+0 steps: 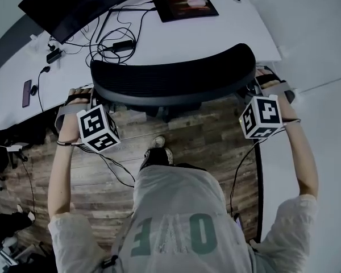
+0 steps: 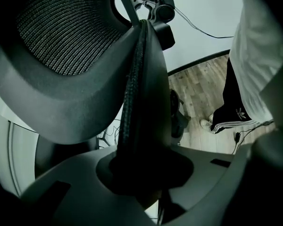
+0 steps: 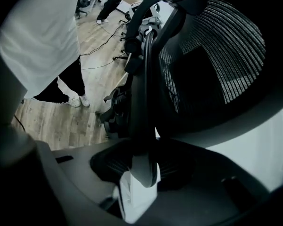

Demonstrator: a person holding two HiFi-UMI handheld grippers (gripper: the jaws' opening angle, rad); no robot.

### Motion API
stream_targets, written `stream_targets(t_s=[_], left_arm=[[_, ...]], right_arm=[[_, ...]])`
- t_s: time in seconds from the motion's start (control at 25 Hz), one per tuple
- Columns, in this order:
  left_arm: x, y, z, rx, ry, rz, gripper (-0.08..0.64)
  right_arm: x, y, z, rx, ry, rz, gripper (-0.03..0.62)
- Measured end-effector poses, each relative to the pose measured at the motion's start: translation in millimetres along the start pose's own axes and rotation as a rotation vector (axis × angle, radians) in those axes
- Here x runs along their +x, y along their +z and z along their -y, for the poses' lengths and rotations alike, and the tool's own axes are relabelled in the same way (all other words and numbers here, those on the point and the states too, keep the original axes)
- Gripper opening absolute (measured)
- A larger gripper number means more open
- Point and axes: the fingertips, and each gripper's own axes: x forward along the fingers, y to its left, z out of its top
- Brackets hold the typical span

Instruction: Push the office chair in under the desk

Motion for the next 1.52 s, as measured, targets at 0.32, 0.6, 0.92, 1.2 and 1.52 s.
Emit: stream_targets(t_s=[0.32, 0.6, 0.92, 1.2, 1.52], left_arm=[[12, 5, -18, -0.017, 0.006, 0.009, 0.094], [13, 8, -22, -0.024, 0.021, 0.017, 0.095], [15, 8, -21, -0.029, 0.029, 0.015, 0.097], [16, 7, -20, -0.025, 0.044, 0.019, 0.101], [7, 5, -37, -0.063, 0.169, 0.035, 0.257]], right_arm=[[17, -8, 21, -0.004, -0.001, -0.019, 0.15], [20, -11, 26, 0.002, -0.012, -0.01, 0.155], [24, -13, 24, 0.004, 0.006, -0.025, 0.155], [25, -12, 22, 0.015, -0.043, -0.024, 0.156], [22, -12, 21, 0.131, -0.015, 0.005, 0.185]])
